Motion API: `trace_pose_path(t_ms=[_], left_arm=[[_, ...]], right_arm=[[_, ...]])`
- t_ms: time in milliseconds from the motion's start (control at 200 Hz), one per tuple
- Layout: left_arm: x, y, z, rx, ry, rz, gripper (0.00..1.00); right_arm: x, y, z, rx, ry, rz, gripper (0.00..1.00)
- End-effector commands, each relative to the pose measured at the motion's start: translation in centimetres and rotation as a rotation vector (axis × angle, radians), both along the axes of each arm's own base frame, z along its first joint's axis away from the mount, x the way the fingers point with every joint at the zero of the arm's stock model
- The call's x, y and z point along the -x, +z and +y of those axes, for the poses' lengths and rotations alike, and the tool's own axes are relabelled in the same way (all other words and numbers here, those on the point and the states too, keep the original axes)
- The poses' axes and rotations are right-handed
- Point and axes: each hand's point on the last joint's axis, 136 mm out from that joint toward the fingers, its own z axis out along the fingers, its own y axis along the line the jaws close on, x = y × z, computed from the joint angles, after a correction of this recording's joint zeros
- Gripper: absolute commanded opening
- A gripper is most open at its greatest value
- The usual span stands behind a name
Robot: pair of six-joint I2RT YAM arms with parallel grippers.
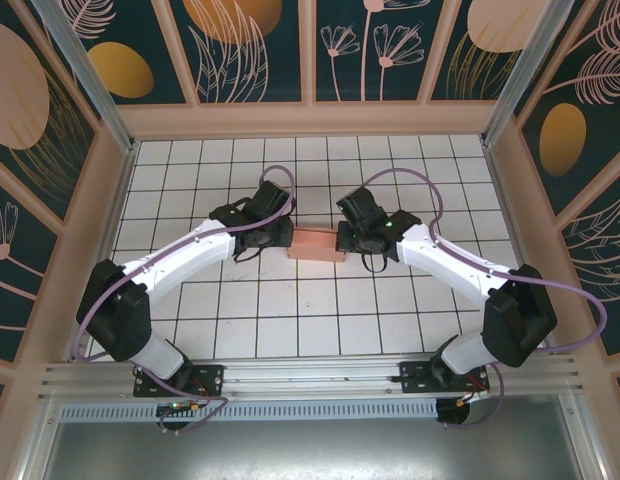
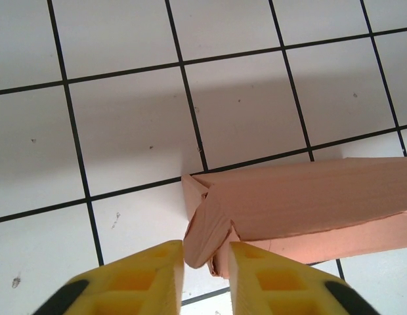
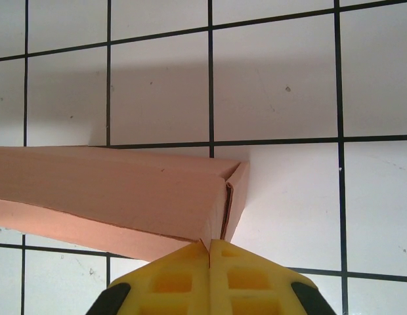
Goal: Fold the paper box
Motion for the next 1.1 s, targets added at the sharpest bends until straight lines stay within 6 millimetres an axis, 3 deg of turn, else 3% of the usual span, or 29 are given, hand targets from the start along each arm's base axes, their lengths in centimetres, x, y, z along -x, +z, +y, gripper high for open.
trace_pose_path(t_ms=[0,405,696,1091], left_arm=[[-0.1,-0.8,0.2,-0.018,0.003,0.018,0.19],[-0.2,-0.6,-0.4,0.024,0.014,0.032,0.03],[0.1,-0.5,-1.5,0.092,0.009,0.079,0.00],[0.2,0.3,-1.1,0.179,0.048,0.119,0.00]], right_arm=[[-0.3,0.6,0.1,0.003,0.004,0.005,0.00],[-0.3,0.5,0.1,0.007,0.010,0.002,0.00],[-0.3,0.1,-0.1,0.031,0.021,0.003,0.00],[-0.5,-0.5,-0.7,0.078,0.025,-0.006,0.00]])
